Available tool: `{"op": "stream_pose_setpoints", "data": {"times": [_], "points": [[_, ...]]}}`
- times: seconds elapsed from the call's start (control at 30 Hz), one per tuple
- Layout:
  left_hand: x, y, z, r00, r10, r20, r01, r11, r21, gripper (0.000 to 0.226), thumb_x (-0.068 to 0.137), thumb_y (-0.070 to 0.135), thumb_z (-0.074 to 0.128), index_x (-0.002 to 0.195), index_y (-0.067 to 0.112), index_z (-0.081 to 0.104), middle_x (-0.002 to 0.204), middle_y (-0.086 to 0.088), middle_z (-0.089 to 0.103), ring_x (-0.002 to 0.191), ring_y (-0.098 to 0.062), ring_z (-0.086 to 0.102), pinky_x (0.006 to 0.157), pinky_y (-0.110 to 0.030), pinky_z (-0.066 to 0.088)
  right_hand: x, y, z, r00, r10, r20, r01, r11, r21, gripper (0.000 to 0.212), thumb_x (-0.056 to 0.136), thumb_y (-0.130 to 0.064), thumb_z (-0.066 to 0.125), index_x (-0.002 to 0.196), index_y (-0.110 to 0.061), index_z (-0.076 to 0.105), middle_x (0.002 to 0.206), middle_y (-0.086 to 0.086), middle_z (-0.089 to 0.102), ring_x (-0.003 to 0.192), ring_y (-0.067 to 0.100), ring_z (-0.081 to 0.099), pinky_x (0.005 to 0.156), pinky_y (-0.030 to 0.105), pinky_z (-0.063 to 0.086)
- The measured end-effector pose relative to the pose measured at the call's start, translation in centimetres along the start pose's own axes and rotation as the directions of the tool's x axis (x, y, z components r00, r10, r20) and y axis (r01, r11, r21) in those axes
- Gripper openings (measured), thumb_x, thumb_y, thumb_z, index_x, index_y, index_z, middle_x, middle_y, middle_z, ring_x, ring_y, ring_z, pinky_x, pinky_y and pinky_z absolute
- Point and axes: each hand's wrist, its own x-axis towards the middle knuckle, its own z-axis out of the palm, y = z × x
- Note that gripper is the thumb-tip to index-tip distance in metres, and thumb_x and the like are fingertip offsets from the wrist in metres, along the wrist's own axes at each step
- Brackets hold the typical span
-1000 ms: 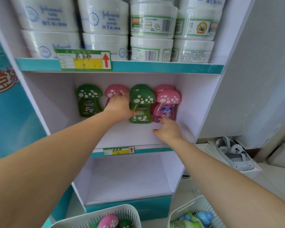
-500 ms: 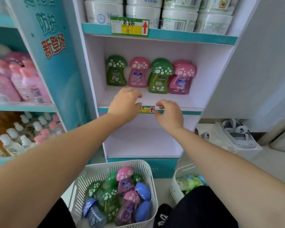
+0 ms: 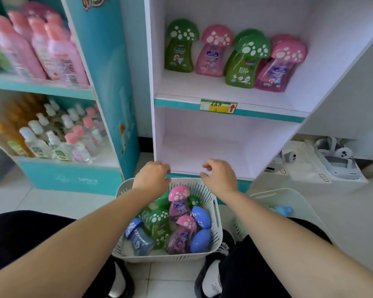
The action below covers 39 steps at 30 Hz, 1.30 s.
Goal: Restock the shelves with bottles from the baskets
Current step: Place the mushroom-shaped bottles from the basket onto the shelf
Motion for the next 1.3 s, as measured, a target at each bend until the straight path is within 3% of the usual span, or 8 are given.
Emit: {"op": "stream_pose_setpoints", "data": {"times": [0.2,0.53,0.67,0.87,0.97,1.07,1.17,1.3], "points": [[-0.9,-4.8,6.4,0.962,-0.170,0.214,0.166,0.985,0.038,0.024,0.090,0.024,0.054,0.110,0.016,0.066,0.103,-0.003,0.064,0.091,-0.021,0.060,0.081,-0.032,0.052,-0.3,1.5,6.5,0.983,0.095,0.157,-0.091,0.995,-0.033,0.018,0.085,-0.026,0.064,0.101,-0.019,0.067,0.103,-0.003,0.067,0.097,0.017,0.060,0.079,0.031,0.052],[-1.8,-11.8,15.3,0.767,-0.360,0.531,0.308,0.933,0.188,0.026,0.086,0.026,0.061,0.111,0.020,0.064,0.101,-0.001,0.063,0.085,-0.018,0.057,0.072,-0.026,0.050,-0.1,1.0,16.6,0.912,0.095,0.398,-0.075,0.995,-0.066,0.022,0.085,-0.027,0.063,0.106,-0.020,0.068,0.111,-0.002,0.066,0.107,0.019,0.058,0.084,0.033,0.052],[-1.8,-13.7,18.3,0.728,-0.389,0.565,0.361,0.918,0.166,0.033,0.088,0.018,0.057,0.121,0.021,0.060,0.115,-0.006,0.057,0.102,-0.022,0.057,0.090,-0.037,0.052,0.0,0.7,19.3,0.869,0.084,0.488,-0.055,0.996,-0.074,0.026,0.088,-0.027,0.061,0.114,-0.020,0.065,0.114,0.001,0.065,0.106,0.022,0.058,0.084,0.034,0.051],[-1.6,-15.5,21.3,0.663,-0.395,0.636,0.407,0.903,0.137,0.061,0.086,0.006,0.058,0.141,0.011,0.033,0.150,-0.018,0.019,0.127,-0.036,0.046,0.105,-0.042,0.041,0.1,0.0,22.9,0.742,-0.007,0.671,0.103,0.989,-0.104,0.046,0.088,-0.022,0.063,0.132,-0.015,0.050,0.134,0.007,0.052,0.121,0.026,0.051,0.099,0.038,0.043],[-1.7,-16.5,22.6,0.647,-0.373,0.665,0.401,0.908,0.120,0.087,0.083,0.003,0.061,0.151,0.008,0.006,0.156,-0.021,0.003,0.142,-0.039,0.019,0.115,-0.045,0.025,0.2,-0.6,24.7,0.628,-0.040,0.777,0.167,0.982,-0.084,0.071,0.085,-0.004,0.059,0.147,-0.011,0.026,0.152,0.011,0.028,0.140,0.028,0.028,0.115,0.038,0.027],[-1.6,-17.3,23.5,0.638,-0.350,0.686,0.390,0.915,0.104,0.093,0.083,0.003,0.061,0.150,0.005,-0.004,0.156,-0.021,0.004,0.143,-0.038,0.016,0.116,-0.045,0.024,0.4,-0.6,26.3,0.554,-0.013,0.832,0.200,0.973,-0.118,0.090,0.079,0.007,0.059,0.151,-0.011,0.008,0.158,0.010,0.010,0.146,0.027,0.009,0.119,0.039,0.018],[-1.3,-17.4,23.8,0.636,-0.382,0.671,0.408,0.904,0.129,0.087,0.084,0.005,0.061,0.151,0.004,0.005,0.153,-0.019,0.015,0.138,-0.037,0.025,0.113,-0.044,0.030,0.5,-0.3,26.9,0.568,-0.042,0.822,0.335,0.924,-0.184,0.090,0.078,0.005,0.061,0.150,-0.007,0.009,0.155,0.011,0.014,0.139,0.031,0.019,0.116,0.040,0.026],[-0.3,-16.8,23.1,0.687,-0.361,0.631,0.262,0.932,0.249,0.052,0.084,0.008,0.063,0.133,0.004,0.045,0.134,-0.014,0.035,0.126,-0.031,0.035,0.106,-0.040,0.039,1.4,-0.2,27.0,0.627,-0.163,0.762,0.511,0.824,-0.245,0.063,0.085,-0.001,0.053,0.143,-0.003,0.029,0.137,0.013,0.034,0.123,0.030,0.034,0.104,0.039,0.037]]}}
